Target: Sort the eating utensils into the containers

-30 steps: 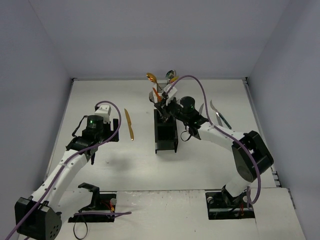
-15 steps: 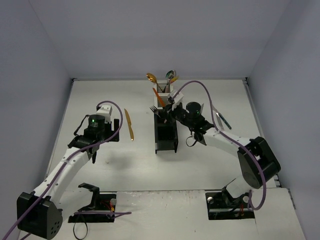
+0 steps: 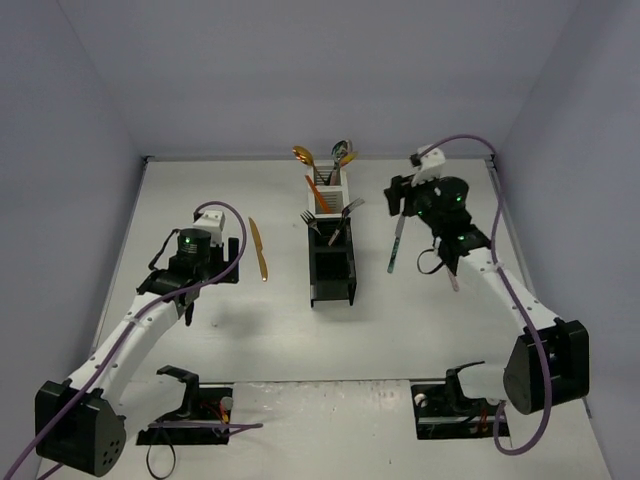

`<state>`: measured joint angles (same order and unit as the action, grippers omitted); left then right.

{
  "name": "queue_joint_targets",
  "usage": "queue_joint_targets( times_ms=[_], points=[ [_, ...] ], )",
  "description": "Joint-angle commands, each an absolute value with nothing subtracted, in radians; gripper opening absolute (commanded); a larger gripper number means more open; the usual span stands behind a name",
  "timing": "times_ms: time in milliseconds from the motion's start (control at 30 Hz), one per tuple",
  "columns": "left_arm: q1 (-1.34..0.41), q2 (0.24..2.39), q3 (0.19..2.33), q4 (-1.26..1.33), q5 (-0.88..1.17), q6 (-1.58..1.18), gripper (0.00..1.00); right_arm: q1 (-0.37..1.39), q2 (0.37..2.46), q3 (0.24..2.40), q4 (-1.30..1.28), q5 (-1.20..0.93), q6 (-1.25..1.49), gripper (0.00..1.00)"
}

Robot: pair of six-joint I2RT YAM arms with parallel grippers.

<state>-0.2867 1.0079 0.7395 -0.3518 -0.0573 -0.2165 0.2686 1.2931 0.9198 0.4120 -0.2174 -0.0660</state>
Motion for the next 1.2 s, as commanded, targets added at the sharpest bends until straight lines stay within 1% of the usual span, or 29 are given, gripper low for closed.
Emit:
queue_joint_targets(
  times_ms=[0,67,167,300,367,567,733,867,1067,1167],
  points=[
    [-0.286,1.026,0.779,-0.33,-0.059,-0.217,0.75,0.088,1.367,1.029,0.233,-0.141,-0.029,0.58],
    [-0.285,1.03,0.786,-0.336,-0.048,-0.221,0.75,0.014,1.408,1.057,0.216,-0.161,-0.011,0.57],
    [-0.285,1.039,0.793,-0.336,-0.032,-0.218,0.75,-0.061,1.575,1.153,0.142,-0.247,-0.033,0.56],
    [-0.284,1.037,0.796,-0.343,-0.024,-0.22,0.75,-0.076,1.742,1.296,0.029,-0.271,-0.145,0.57],
    [-0.284,1.031,0.796,-0.347,-0.021,-0.221,0.75,-0.08,1.814,1.331,0.015,-0.267,-0.199,0.57],
    [-0.282,1.025,0.793,-0.347,-0.021,-0.221,0.75,-0.081,1.949,1.45,-0.028,-0.302,-0.3,0.57],
    [-0.282,1.036,0.795,-0.347,-0.014,-0.221,0.75,-0.083,2.036,1.526,-0.098,-0.338,-0.343,0.55],
    [-0.282,1.037,0.798,-0.35,-0.014,-0.221,0.75,-0.083,2.082,1.537,-0.131,-0.35,-0.368,0.52],
    [-0.282,1.043,0.796,-0.348,-0.015,-0.222,0.75,-0.08,2.105,1.531,-0.167,-0.382,-0.393,0.46],
    [-0.282,1.051,0.799,-0.351,-0.013,-0.221,0.75,-0.076,2.117,1.529,-0.172,-0.382,-0.407,0.41]
  ],
)
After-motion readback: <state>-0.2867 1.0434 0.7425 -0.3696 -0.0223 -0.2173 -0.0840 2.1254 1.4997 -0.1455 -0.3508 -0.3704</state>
